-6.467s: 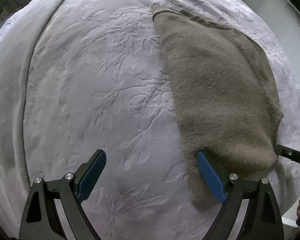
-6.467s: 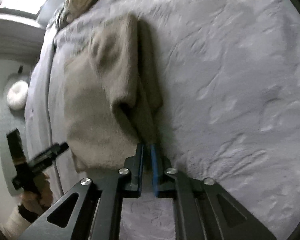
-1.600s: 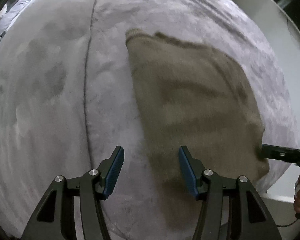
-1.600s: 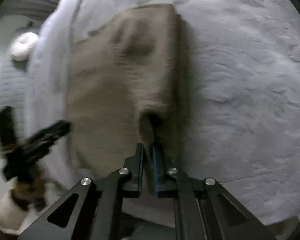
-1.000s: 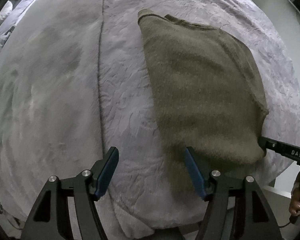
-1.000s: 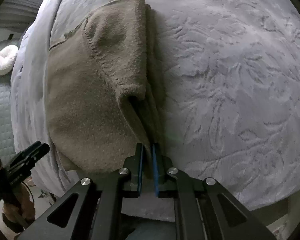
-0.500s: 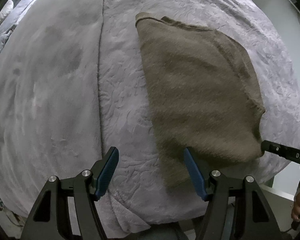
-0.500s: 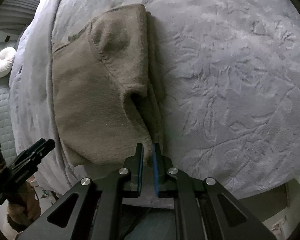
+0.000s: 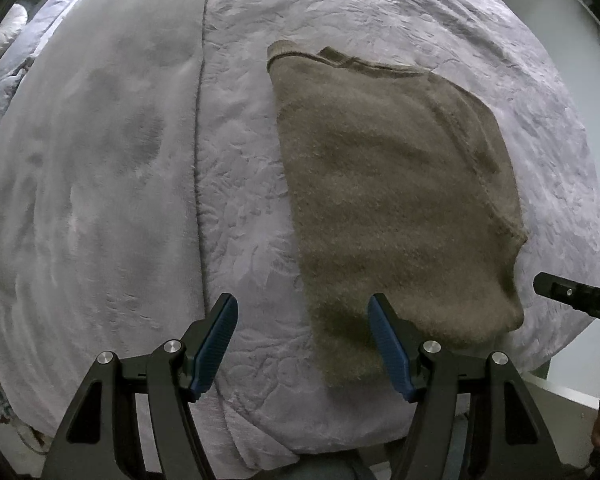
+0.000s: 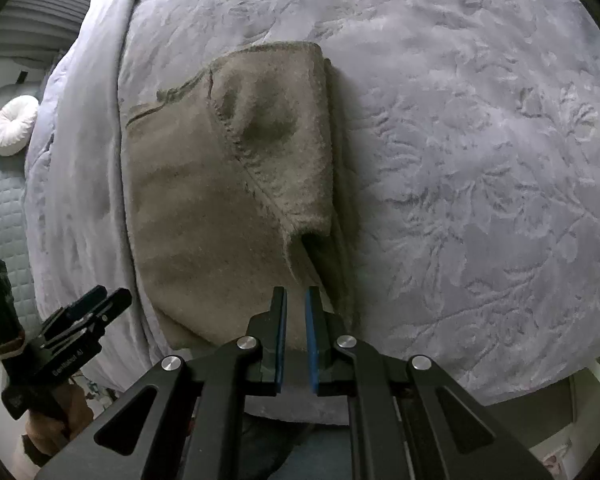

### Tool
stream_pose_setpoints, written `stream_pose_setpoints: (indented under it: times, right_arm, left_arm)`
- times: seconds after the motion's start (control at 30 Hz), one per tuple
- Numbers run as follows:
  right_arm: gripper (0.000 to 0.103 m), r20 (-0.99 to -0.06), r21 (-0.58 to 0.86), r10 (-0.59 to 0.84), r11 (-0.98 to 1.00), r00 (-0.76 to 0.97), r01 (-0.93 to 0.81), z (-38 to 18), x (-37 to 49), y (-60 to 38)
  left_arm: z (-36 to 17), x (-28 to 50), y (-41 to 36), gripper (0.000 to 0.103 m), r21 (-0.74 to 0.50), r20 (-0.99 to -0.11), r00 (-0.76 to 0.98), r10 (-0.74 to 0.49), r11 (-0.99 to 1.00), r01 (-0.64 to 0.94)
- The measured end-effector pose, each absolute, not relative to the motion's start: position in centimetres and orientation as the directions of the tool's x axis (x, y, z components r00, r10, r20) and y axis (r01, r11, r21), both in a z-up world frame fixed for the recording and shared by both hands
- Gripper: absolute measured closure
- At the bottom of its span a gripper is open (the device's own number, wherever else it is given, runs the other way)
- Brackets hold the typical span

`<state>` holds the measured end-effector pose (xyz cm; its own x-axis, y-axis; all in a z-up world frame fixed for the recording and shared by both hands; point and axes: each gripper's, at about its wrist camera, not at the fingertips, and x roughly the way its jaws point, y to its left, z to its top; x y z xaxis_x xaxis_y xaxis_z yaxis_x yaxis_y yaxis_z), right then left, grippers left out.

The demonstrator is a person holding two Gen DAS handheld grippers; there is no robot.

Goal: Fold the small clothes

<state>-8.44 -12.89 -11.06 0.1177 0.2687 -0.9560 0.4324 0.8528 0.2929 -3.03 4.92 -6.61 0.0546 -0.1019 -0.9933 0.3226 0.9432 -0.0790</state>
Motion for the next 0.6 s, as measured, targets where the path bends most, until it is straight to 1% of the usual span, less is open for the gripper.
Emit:
stream_pose_setpoints:
  times: [0.4, 0.43, 0.47, 0.5, 0.6]
  right_arm:
    - [0.093, -0.964, 0.266, 0.243, 0.877, 0.107, 0.401, -10.7, -6.9, -11.9]
    - [0.093, -0.966, 0.257, 0.236, 0.884, 0.101, 0.391, -10.7, -6.7, -11.6]
    - [0.093, -0.969, 0.249, 0.229, 0.890, 0.097, 0.382, -10.7, -6.5, -11.4]
    - [0.093, -0.971, 0.238, 0.219, 0.898, 0.092, 0.371, -10.7, -6.4, -11.0]
    - [0.093, -0.973, 0.229, 0.214, 0.905, 0.082, 0.359, -10.9, -6.0, -10.4]
  left_arm:
    - [-6.7, -2.7, 5.1, 0.034, -0.081, -0.995, 0.038, -0.096, 0.951, 0.298]
    - [-6.7, -2.7, 5.1, 0.032, -0.081, -0.995, 0.038, -0.097, 0.951, 0.297]
    - [-6.7, -2.7, 5.1, 0.014, -0.077, -0.995, 0.037, -0.092, 0.953, 0.294]
    - [-6.7, -2.7, 5.2, 0.003, -0.075, -0.995, 0.042, -0.091, 0.954, 0.290]
    - [-6.2, -2.8, 5.0, 0.002, -0.066, -0.994, 0.061, -0.088, 0.954, 0.292]
